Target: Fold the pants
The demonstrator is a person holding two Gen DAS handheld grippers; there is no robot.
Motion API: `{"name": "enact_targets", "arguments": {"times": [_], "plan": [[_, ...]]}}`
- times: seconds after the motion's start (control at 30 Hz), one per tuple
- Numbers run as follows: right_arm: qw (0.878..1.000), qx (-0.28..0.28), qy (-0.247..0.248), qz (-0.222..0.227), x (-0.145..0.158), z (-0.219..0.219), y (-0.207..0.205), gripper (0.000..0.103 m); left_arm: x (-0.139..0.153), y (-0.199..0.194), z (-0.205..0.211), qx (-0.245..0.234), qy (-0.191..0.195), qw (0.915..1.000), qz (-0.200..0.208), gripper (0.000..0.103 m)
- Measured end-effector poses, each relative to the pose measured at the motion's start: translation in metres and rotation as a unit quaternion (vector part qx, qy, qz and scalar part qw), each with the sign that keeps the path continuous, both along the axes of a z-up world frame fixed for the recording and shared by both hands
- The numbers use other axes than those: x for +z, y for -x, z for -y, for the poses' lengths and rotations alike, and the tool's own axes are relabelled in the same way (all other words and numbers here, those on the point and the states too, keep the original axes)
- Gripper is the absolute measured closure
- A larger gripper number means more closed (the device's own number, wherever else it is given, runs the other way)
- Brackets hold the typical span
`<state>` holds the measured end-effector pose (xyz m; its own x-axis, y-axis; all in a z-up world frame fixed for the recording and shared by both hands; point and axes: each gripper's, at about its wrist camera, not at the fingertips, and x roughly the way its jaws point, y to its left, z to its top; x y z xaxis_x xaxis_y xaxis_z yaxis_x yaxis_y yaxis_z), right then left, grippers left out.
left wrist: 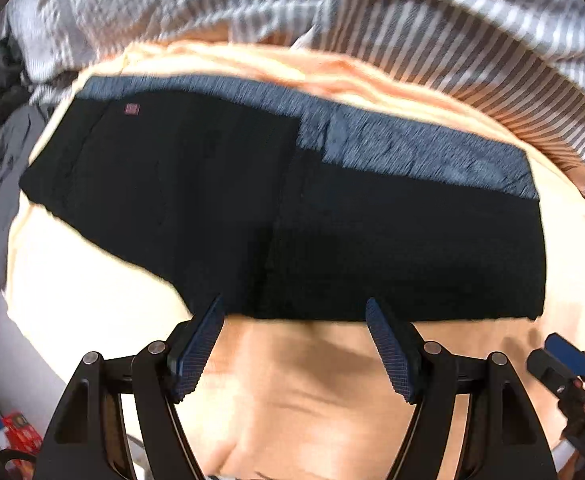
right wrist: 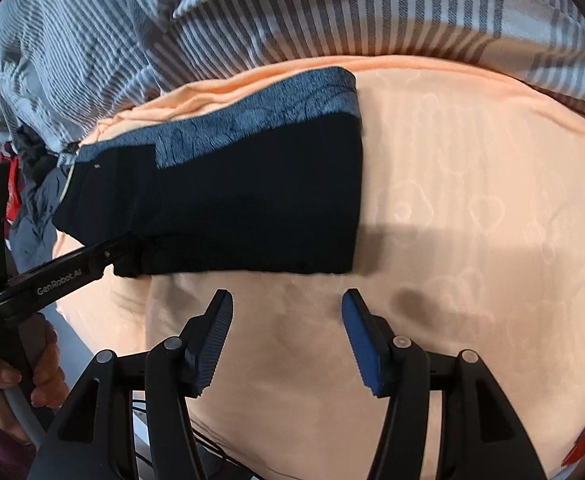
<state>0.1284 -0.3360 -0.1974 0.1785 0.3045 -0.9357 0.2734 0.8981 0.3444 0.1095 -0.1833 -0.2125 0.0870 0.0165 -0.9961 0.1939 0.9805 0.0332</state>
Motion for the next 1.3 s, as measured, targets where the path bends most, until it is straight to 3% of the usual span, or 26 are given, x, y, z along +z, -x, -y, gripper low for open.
{"name": "enact_targets", "arguments": {"times": [0.27,0.5,0.67,0.83,0.9,0.93,1.03,1.17,1.3], "plan": [[1.0,-0.025,0.014,-0.01,0.002,-0.05,-0.018,0.042,-0.019,-0.003,-0.058,0.009,0.027,0.9989,-0.036,0.028],[1.0,0.006,0.008,-0.014,0.011,-0.134,-0.057,0.042,-0.005,-0.022,-0.119,-0.003,0.008,1.0,-0.003,0.028],[0.999,0.034,0.02,-0.016,0.013,-0.176,-0.073,0.042,-0.002,-0.035,-0.159,0.027,0.017,0.9995,-0.001,0.028],[0.997,0.035,0.062,0.009,0.019,-0.18,-0.094,0.043,-0.009,-0.037,-0.183,0.051,0.028,0.9983,-0.006,0.028],[0.997,0.021,0.07,0.015,0.013,-0.169,-0.109,0.062,-0.013,-0.036,-0.189,0.06,0.033,0.9976,-0.01,0.028],[0.997,0.021,0.072,0.011,0.009,-0.168,-0.115,0.064,-0.015,-0.035,-0.192,0.064,0.034,0.9973,-0.012,0.028],[0.997,0.031,0.069,0.001,-0.007,-0.168,-0.136,0.066,-0.02,-0.032,-0.195,0.073,0.036,0.9965,-0.018,0.028],[0.997,0.04,0.052,-0.049,-0.045,-0.18,-0.139,0.066,-0.023,-0.031,-0.195,0.074,0.035,0.9964,-0.022,0.028],[0.996,0.057,0.06,-0.036,-0.04,-0.187,-0.132,0.066,-0.025,-0.032,-0.196,0.073,0.035,0.9965,-0.021,0.028]]}}
